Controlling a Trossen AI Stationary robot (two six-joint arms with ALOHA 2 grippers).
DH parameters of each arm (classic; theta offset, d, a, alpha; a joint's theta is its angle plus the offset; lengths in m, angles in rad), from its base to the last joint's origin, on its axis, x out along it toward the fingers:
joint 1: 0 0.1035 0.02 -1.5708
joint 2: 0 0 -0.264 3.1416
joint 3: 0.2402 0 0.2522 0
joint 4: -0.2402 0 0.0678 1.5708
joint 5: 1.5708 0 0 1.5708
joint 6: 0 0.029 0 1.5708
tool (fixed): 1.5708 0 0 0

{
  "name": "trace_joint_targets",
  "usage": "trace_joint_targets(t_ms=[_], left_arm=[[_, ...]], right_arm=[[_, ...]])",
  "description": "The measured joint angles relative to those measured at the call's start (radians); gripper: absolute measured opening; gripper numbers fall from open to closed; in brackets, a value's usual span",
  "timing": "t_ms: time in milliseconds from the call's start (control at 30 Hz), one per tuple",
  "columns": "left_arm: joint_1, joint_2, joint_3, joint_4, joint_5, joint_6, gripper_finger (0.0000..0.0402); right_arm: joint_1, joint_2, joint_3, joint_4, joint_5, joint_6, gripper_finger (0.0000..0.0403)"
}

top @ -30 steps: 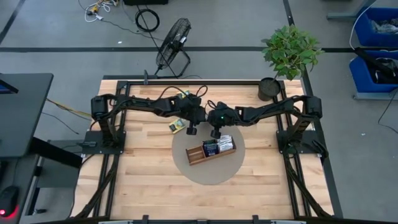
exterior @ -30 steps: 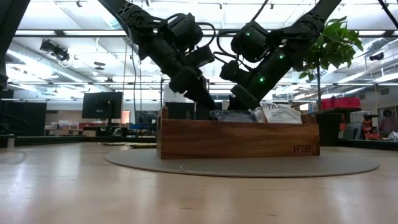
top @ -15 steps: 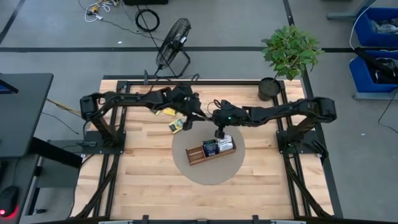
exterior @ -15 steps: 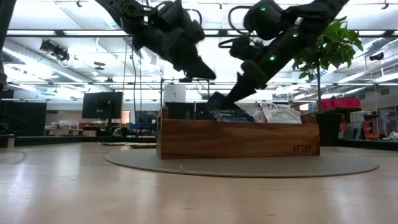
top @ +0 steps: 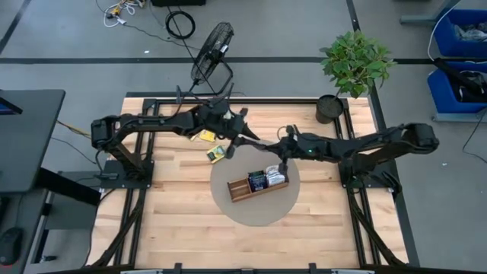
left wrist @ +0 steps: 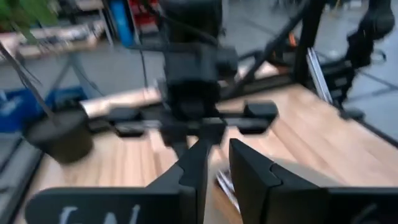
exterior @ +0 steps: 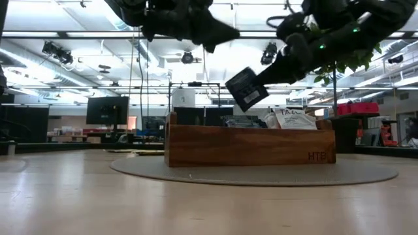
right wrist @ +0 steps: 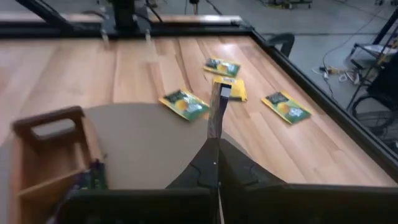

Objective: Pick & Place Tea
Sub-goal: Put the purple tea bag into the middle section of the wooden organizer

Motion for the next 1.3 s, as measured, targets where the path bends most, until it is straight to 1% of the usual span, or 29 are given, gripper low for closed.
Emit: trace_joint_targets(t_ms=[67, 100, 233, 300, 367, 500, 600, 700, 767, 1000, 1100, 1300], left_arm=[[-0.005, 0.000, -0.003, 0.083, 0.000, -0.018, 0.0064], [-0.007, 0.000, -0.016, 0.154, 0.000, -0.034, 0.0062], [-0.009, 0.000, -0.121, 0.483, 0.002, -0.143, 0.0053], [-0.008, 0.000, -0.172, 0.572, -0.005, -0.177, 0.0051], [-0.005, -0.003, -0.211, 0.570, -0.010, -0.190, 0.0051], [-0.006, -0.007, -0.292, 0.579, -0.068, -0.193, 0.0051], [-0.006, -0.006, -0.351, 0.652, -0.075, -0.199, 0.0051], [-0.006, -0.007, -0.384, 0.680, 0.002, -0.241, 0.0051], [-0.015, -0.005, -0.391, 0.678, 0.039, -0.286, 0.0051], [-0.035, -0.005, -0.391, 0.659, 0.049, -0.295, 0.0055], [-0.034, -0.005, -0.391, 0.659, 0.040, -0.292, 0.0079], [-0.033, -0.005, -0.391, 0.645, 0.007, -0.287, 0.0167]], right_arm=[[0.013, -0.030, -0.027, 0.016, 0.008, 0.006, 0.0000], [0.020, -0.041, -0.039, 0.025, 0.012, 0.007, 0.0000], [0.037, -0.080, -0.065, 0.046, 0.018, 0.020, 0.0000], [0.046, -0.089, -0.072, 0.043, 0.036, 0.023, 0.0000], [0.057, -0.092, -0.072, 0.044, 0.042, 0.020, 0.0000], [0.077, -0.093, -0.072, 0.079, 0.022, 0.001, 0.0000], [0.083, -0.093, -0.072, 0.119, -0.009, -0.011, 0.0000], [0.083, -0.094, -0.072, 0.167, -0.064, -0.012, 0.0000], [0.083, -0.094, -0.072, 0.185, -0.079, -0.012, 0.0000], [0.086, -0.094, -0.072, 0.184, -0.081, -0.012, 0.0000], [0.089, -0.094, -0.072, 0.175, -0.081, -0.012, 0.0000], [0.089, -0.094, -0.072, 0.178, -0.081, -0.015, 0.0000]])
